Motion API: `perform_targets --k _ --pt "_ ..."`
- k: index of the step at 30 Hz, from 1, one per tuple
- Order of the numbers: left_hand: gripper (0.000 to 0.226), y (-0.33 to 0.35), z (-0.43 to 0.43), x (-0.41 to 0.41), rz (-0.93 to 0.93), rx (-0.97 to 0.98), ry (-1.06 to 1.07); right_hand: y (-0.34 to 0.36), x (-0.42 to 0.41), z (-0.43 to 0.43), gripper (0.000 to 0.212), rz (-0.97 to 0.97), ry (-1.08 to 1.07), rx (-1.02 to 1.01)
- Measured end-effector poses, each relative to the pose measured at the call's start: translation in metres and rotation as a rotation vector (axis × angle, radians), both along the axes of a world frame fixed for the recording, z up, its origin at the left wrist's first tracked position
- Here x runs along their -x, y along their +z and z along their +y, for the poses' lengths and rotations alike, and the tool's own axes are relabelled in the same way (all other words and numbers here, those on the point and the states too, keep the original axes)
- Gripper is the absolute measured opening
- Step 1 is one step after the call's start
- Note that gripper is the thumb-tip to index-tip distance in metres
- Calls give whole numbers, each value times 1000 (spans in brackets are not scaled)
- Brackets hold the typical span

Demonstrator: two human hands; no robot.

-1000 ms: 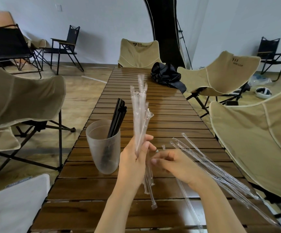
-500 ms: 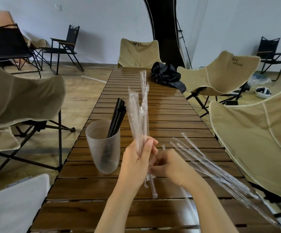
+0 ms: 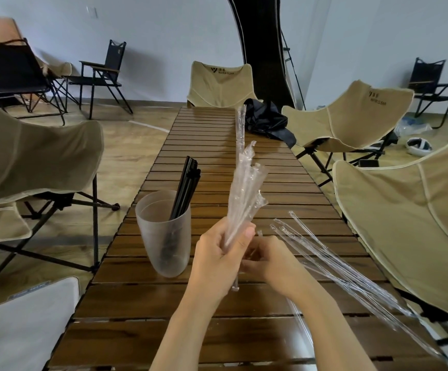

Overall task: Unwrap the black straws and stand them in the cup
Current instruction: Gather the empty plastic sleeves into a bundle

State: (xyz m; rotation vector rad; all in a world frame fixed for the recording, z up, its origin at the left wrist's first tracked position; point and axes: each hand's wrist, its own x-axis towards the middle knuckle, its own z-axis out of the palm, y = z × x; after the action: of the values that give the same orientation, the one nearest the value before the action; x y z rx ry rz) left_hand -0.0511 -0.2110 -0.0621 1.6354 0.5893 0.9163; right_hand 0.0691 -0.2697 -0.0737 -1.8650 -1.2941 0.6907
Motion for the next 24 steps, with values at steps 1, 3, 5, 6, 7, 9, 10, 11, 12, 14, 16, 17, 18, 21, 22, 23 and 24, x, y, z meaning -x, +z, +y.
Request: perform_targets --k 1,3,5,6,7,9,10,11,12,14,16,17,18,21,22,23,24 --pt "37 0 0 0 -2 14 0 0 0 -1 19 -25 1 18" --pt "47 -1 1 -1 16 9 8 0 -1 -1 28 -78 0 60" --pt "51 -2 2 -1 37 -24 19 -1 -1 0 35 -133 12 106" --pt "49 -2 2 -1 42 -25 19 -1 0 0 36 -154 22 129" --pt "46 -2 2 -1 45 -22 15 -1 0 -1 36 -167 29 150" --pt "41 -4 3 -2 59 -24 14 -1 1 0 34 -171 30 194" --pt "40 -5 3 -2 67 -23 16 -1 1 1 33 -170 27 223" --pt "40 -5 3 -2 72 -21 17 0 1 2 33 -173 21 257" --pt "39 -4 3 -1 70 -25 17 -1 1 2 32 -178 8 291" --pt "35 -4 2 0 57 -45 11 -3 -4 1 27 -177 -57 327" --pt "34 -4 2 0 59 -53 4 -7 -10 -3 23 -197 -181 360" --pt "35 -4 2 0 60 -56 1 -10 -13 -7 22 -218 -251 391" --pt "37 -4 3 -1 62 -61 2 -12 -15 -10 21 -247 -315 424" --pt "46 -6 3 -2 74 -76 11 -18 -17 -16 18 -318 -445 464" --pt "49 -6 3 -2 79 -81 14 -19 -17 -17 18 -317 -476 456" --pt "50 -6 2 -2 85 -83 14 -21 -17 -16 20 -310 -507 449" --pt "52 -7 2 -2 95 -77 12 -22 -16 -16 23 -301 -537 445"
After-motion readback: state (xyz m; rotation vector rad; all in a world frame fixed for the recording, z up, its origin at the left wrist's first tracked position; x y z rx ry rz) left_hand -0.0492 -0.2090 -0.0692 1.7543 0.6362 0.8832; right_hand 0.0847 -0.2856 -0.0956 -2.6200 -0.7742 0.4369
